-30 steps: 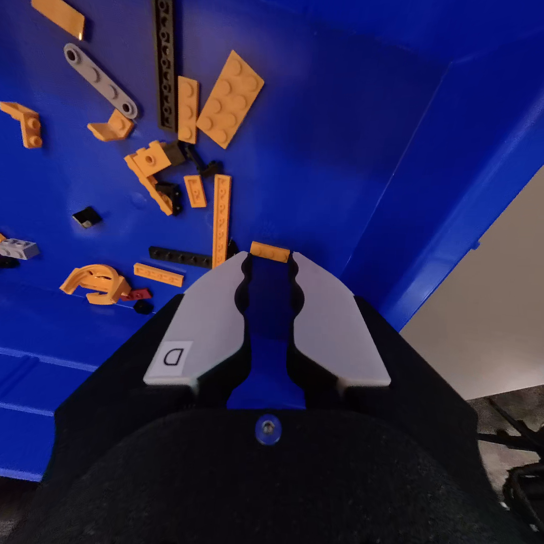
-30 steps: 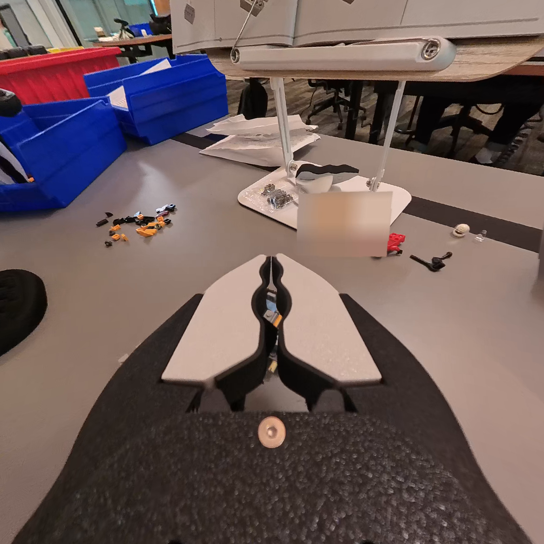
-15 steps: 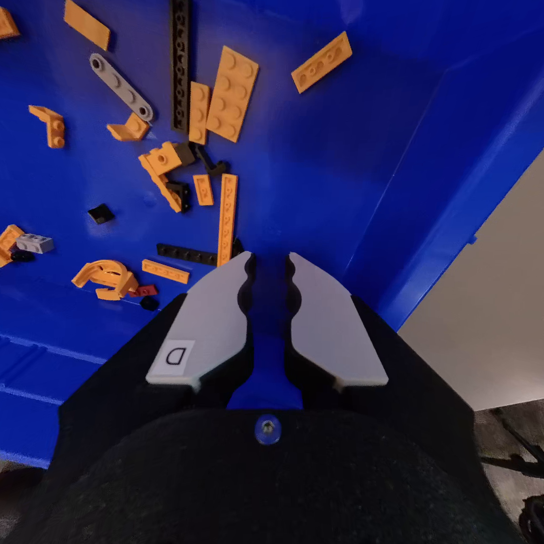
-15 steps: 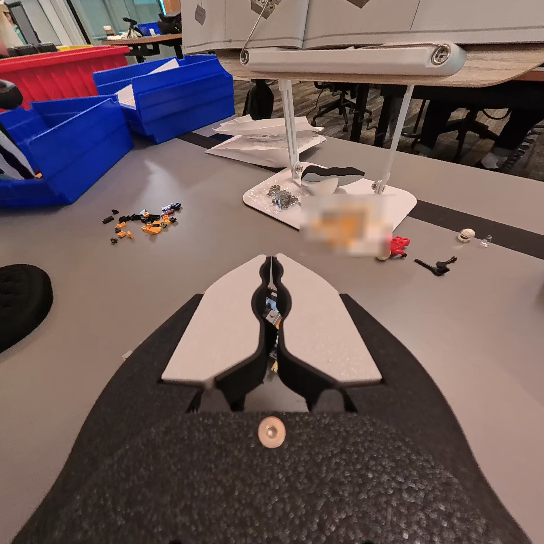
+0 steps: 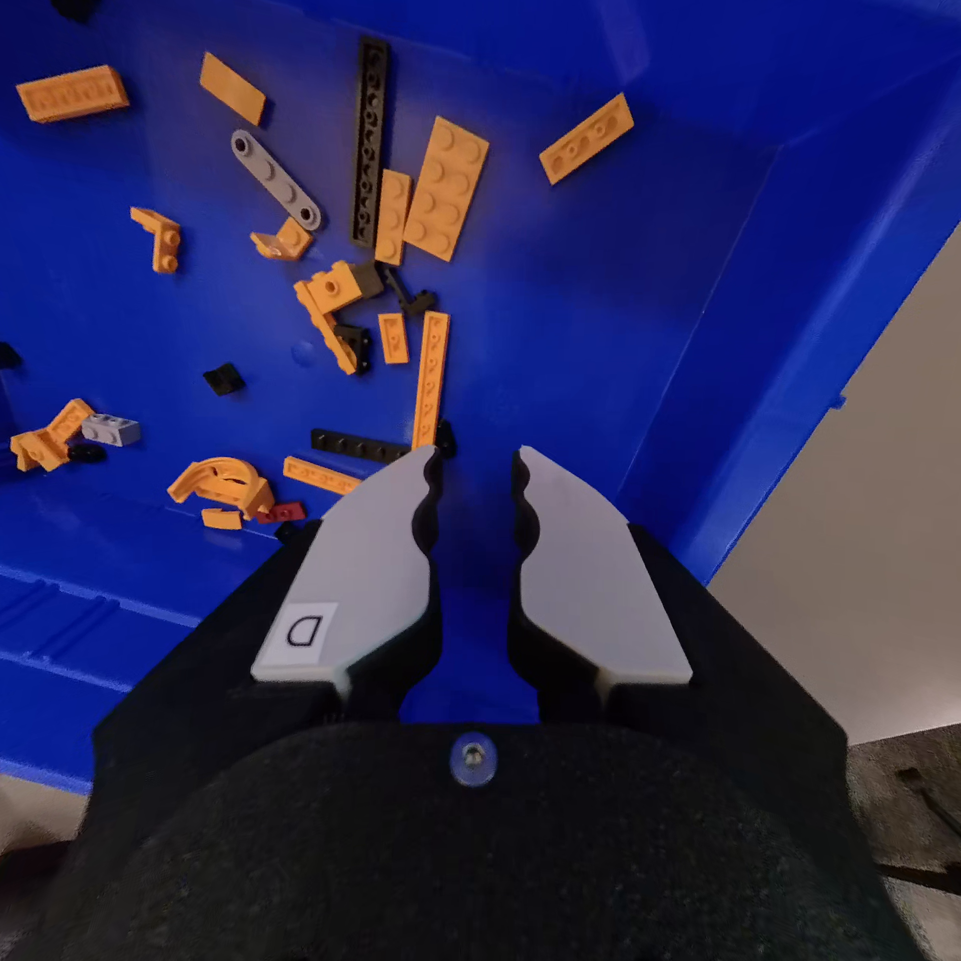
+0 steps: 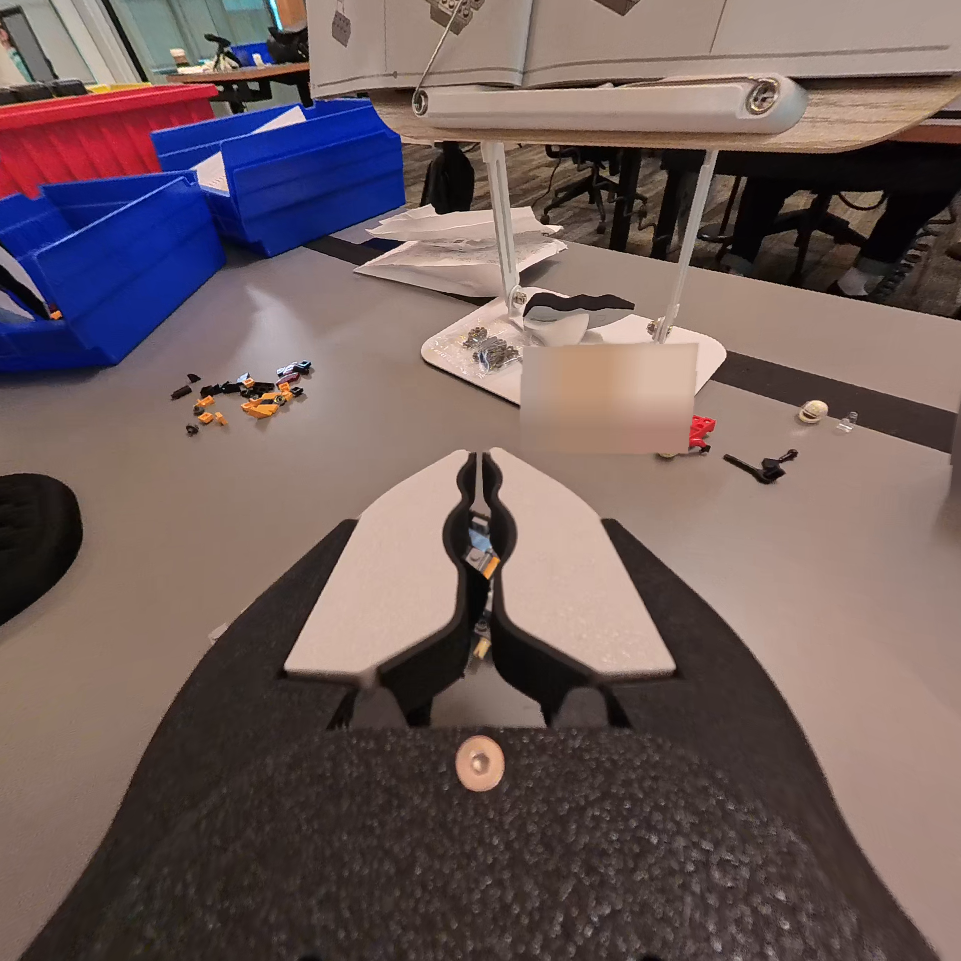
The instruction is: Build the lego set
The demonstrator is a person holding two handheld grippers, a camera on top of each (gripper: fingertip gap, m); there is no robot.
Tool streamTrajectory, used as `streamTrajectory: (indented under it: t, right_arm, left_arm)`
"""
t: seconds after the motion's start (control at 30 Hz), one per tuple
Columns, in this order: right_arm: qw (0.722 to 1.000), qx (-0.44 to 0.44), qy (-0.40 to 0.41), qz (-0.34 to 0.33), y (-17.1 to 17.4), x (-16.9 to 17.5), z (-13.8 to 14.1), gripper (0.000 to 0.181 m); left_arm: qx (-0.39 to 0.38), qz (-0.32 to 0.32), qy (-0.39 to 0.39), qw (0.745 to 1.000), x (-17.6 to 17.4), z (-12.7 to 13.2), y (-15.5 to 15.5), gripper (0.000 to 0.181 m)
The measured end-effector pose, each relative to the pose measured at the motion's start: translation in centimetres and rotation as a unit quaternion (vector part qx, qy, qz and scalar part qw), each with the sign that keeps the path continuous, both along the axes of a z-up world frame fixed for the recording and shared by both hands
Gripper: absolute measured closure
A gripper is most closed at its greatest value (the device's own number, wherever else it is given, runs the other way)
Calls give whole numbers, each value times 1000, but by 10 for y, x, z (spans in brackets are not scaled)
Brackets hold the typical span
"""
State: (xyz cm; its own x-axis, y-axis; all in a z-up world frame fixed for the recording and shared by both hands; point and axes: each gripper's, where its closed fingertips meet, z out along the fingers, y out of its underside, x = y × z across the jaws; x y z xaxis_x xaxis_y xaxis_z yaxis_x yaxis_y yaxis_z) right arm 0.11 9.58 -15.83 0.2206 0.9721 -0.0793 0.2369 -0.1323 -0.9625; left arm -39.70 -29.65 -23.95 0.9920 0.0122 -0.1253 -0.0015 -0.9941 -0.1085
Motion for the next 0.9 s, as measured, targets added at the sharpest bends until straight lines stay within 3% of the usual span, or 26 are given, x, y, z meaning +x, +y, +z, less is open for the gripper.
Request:
streamTrajectory:
  t: [0.03, 0.43, 0.9]
  right_arm:
    - [1000, 0, 1, -3, 1, 0, 0, 179]
    - [1000, -4, 0, -14, 5, 0, -3, 178]
    - [1000, -1, -8, -28, 9, 0, -7, 178]
  left_arm:
    - [2, -2, 1, 1000, 0, 0, 1, 155]
    - [56, 8, 45, 997, -31, 26, 9, 159]
    - [15, -10, 36, 999, -47, 1, 23, 159]
